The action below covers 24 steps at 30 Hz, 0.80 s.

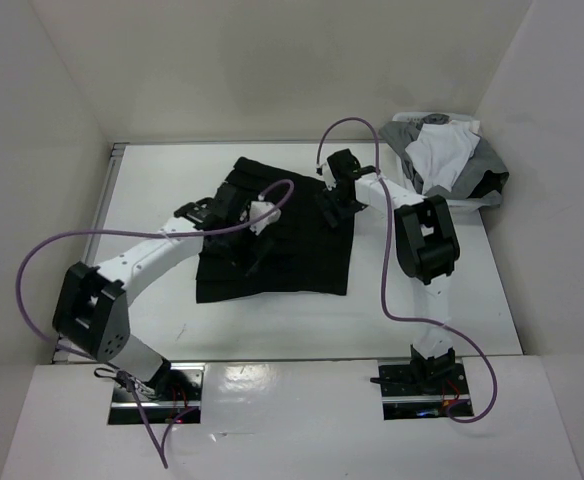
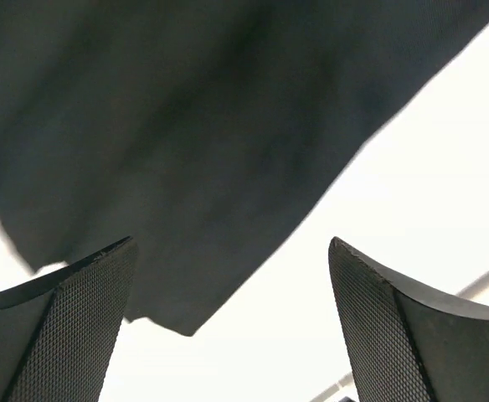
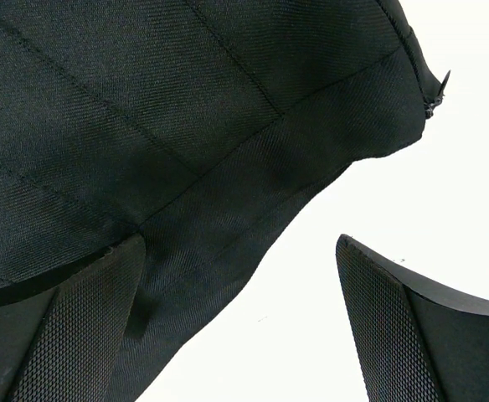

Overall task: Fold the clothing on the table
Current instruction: Flatten the skirt out

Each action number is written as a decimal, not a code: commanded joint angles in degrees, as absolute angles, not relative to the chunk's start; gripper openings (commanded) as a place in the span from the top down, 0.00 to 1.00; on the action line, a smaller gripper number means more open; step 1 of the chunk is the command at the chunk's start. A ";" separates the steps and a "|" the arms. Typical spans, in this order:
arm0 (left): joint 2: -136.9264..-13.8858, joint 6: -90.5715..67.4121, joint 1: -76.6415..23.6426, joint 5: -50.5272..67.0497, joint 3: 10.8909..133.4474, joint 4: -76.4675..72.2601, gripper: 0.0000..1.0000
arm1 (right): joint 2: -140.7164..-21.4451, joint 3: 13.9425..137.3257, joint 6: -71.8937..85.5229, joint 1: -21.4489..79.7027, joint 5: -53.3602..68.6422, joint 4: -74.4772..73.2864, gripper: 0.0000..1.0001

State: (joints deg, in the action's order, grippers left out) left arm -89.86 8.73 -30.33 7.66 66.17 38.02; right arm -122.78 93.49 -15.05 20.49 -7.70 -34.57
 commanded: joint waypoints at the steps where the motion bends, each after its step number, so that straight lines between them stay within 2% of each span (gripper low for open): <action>1: -85.78 8.35 -27.16 3.43 68.99 35.08 0.00 | -119.80 90.97 -15.21 21.18 -9.14 -32.70 0.01; 14: -101.41 6.68 -22.41 1.14 66.88 26.63 0.00 | -116.46 87.02 -15.73 21.18 -9.67 -32.08 0.01; 24: -104.77 7.21 -22.41 2.55 67.51 29.00 0.02 | -115.93 85.96 -15.73 21.18 -9.67 -30.94 0.01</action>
